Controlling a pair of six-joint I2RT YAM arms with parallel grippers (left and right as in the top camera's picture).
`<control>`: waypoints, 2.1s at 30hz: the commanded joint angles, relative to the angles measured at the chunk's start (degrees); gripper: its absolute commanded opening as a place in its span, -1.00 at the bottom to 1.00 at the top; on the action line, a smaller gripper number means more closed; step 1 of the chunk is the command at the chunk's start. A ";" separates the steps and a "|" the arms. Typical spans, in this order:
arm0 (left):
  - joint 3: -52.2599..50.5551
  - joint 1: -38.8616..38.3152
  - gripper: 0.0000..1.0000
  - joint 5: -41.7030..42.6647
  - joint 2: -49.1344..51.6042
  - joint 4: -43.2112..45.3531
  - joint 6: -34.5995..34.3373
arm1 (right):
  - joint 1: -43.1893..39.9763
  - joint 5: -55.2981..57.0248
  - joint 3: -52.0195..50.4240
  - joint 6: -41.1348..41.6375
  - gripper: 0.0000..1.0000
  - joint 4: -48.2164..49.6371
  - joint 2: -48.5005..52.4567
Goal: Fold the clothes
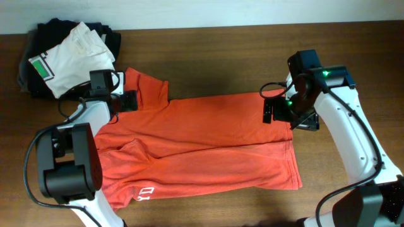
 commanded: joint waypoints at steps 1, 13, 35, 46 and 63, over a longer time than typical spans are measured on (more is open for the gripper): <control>0.15 -0.02 -0.70 2.05 2.62 -1.40 0.24 | 0.13 1.57 0.57 -0.74 0.97 1.31 -0.63; 0.15 -0.02 -0.99 2.05 0.94 -1.75 0.24 | -2.91 10.03 0.57 -2.69 0.97 23.67 0.26; 0.15 -0.02 0.72 -4.24 0.94 0.57 0.24 | -7.30 1.31 0.57 -10.08 0.62 41.72 32.52; 0.15 -0.02 0.64 -4.50 -3.69 1.90 0.26 | -7.26 4.52 0.57 -10.03 -0.92 40.13 32.89; 0.15 4.11 0.64 1.46 2.91 -0.09 1.11 | -10.58 8.33 0.57 -5.70 -0.92 37.73 32.89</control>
